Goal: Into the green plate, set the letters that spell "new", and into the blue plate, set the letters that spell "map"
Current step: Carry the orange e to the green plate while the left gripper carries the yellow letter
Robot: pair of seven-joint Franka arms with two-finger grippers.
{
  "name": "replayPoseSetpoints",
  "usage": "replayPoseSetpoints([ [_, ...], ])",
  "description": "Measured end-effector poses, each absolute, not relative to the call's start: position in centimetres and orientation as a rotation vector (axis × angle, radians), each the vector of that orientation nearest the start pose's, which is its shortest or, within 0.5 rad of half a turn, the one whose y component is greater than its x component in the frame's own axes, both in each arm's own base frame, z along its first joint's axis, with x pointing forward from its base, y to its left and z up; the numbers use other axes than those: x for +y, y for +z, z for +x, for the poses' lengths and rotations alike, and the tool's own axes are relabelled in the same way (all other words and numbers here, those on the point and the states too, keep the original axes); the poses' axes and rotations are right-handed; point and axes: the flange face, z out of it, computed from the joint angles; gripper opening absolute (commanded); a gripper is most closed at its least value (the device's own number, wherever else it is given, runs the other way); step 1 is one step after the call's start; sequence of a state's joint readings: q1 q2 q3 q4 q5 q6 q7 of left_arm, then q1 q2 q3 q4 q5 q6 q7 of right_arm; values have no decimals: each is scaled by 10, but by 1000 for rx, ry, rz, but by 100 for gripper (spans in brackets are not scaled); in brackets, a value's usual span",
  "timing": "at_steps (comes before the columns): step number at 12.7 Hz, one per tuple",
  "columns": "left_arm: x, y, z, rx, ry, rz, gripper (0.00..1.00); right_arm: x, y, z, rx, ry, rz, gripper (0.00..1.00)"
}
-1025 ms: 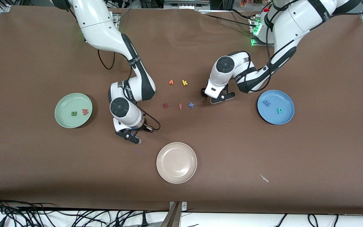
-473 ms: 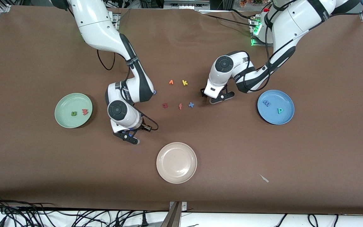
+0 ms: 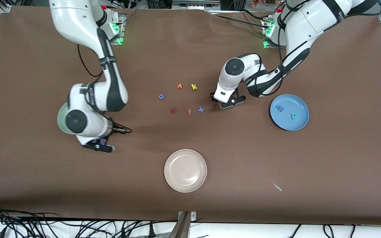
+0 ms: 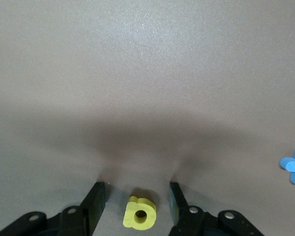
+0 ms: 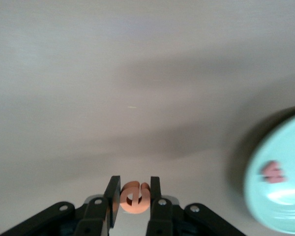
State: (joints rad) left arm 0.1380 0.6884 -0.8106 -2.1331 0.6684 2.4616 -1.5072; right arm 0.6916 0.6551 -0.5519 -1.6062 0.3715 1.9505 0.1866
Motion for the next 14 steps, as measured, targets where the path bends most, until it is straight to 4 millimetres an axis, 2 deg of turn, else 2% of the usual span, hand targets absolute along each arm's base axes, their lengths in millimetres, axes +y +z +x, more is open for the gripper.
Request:
replayPoseSetpoints([
  [4,-363,168,421,-607,157,-3090,53,84,268,621,108,303,-3143,0],
  [7,-365,169,420,-606,156,-3089,38,35,245,588,14,238,-3148,0],
  [8,-365,169,420,-605,156,-3089,32,22,235,578,-20,217,-3158,4],
  [9,-366,169,419,-603,155,-3091,26,12,226,569,-48,203,-3169,38],
  [10,-367,171,419,-600,151,-3091,17,7,219,562,-58,206,-3175,99],
  [12,-368,172,419,-600,145,-3091,8,6,215,558,-52,222,-3174,100],
  [14,-368,173,421,-605,143,-3091,4,7,223,561,-27,256,-3158,100],
])
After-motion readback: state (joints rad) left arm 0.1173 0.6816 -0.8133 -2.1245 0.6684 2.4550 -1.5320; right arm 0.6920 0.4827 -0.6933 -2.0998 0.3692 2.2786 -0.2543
